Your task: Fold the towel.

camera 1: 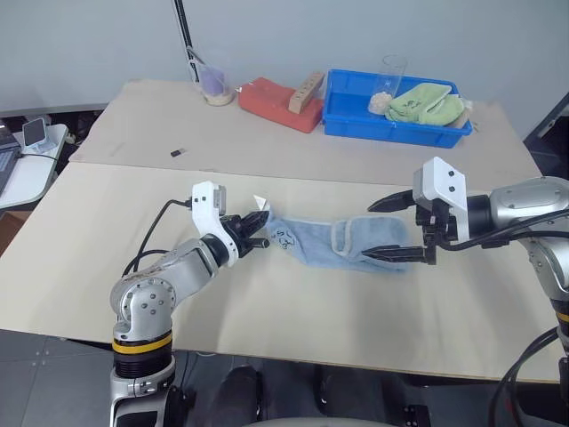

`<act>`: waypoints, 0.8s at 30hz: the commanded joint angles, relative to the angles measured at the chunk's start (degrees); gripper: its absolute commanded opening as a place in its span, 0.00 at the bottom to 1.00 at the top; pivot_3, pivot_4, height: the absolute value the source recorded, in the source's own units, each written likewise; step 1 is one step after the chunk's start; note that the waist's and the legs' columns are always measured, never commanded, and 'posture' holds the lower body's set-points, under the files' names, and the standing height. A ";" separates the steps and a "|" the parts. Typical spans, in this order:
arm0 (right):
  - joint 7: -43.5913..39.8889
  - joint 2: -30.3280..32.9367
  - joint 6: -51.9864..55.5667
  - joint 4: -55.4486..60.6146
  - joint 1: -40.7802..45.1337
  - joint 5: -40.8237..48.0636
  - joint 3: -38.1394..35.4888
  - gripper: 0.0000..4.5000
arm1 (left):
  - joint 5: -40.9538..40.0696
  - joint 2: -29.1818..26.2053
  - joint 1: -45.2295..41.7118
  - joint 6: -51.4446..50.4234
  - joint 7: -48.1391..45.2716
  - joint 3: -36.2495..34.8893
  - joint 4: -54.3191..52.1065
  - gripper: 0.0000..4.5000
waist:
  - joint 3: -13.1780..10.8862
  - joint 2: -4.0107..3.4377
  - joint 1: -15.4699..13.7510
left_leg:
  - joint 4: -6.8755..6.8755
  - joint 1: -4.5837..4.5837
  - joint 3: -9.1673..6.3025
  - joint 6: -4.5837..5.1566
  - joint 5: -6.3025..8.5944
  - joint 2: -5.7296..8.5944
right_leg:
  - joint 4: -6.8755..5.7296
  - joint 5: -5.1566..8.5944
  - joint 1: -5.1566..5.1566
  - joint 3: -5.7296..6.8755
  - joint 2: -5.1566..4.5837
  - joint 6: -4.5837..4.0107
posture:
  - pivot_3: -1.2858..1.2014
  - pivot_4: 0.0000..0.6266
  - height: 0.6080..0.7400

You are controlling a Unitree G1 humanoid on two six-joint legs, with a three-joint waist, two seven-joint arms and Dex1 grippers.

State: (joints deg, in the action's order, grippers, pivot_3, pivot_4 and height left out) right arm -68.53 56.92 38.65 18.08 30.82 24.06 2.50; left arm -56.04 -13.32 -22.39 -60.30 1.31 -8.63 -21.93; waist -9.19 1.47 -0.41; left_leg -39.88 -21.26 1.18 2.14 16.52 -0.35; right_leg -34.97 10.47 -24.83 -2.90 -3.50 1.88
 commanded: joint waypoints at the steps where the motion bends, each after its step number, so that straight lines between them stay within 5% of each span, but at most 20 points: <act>1: -0.12 2.98 1.77 1.60 -0.76 1.68 -4.08 1.00 | 0.71 -1.33 -3.71 0.35 -4.62 2.67 0.18 0.00 | 0.00 0.00 -0.17 | -0.01 -0.02 0.03 0.00 0.00 0.02 | 0.01 0.00 0.00 0.00 0.00 0.00 | 0.52 0.24 0.80; 9: 0.36 11.09 8.58 7.17 -11.90 5.91 -14.99 1.00 | 6.68 -0.63 -15.79 1.43 -23.99 18.37 11.62 0.00 | 0.00 0.00 -0.28 | 0.00 -0.16 0.27 0.01 0.00 0.06 | 0.08 0.04 -0.02 0.12 -0.02 0.04 | 0.52 0.24 0.80; 13: 1.93 12.67 12.60 11.06 -18.61 7.03 -22.72 1.00 | 15.47 4.31 -21.54 9.98 -32.42 26.56 22.09 0.00 | -0.01 0.01 -0.15 | 0.01 -0.17 0.28 0.01 0.00 0.06 | 0.07 0.07 -0.04 0.11 0.00 0.04 | 0.52 0.24 0.80; 24: 6.13 12.09 18.41 18.34 -27.71 10.07 -32.26 1.00 | 29.57 15.79 -27.56 24.77 -42.14 30.79 40.70 0.00 | -0.02 0.03 -0.16 | -0.05 -0.59 0.26 0.02 -0.01 0.04 | 0.08 0.16 -0.30 0.10 0.03 0.07 | 0.52 0.24 0.80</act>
State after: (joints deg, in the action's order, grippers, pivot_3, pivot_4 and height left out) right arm -63.04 68.71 56.67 35.17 3.11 33.49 -26.79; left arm -27.86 1.65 -48.35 -38.04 -39.63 22.66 18.79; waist -9.21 1.49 -0.57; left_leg -39.94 -21.89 1.44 2.16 16.51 -0.31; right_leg -34.90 10.64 -25.14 -2.80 -3.47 1.96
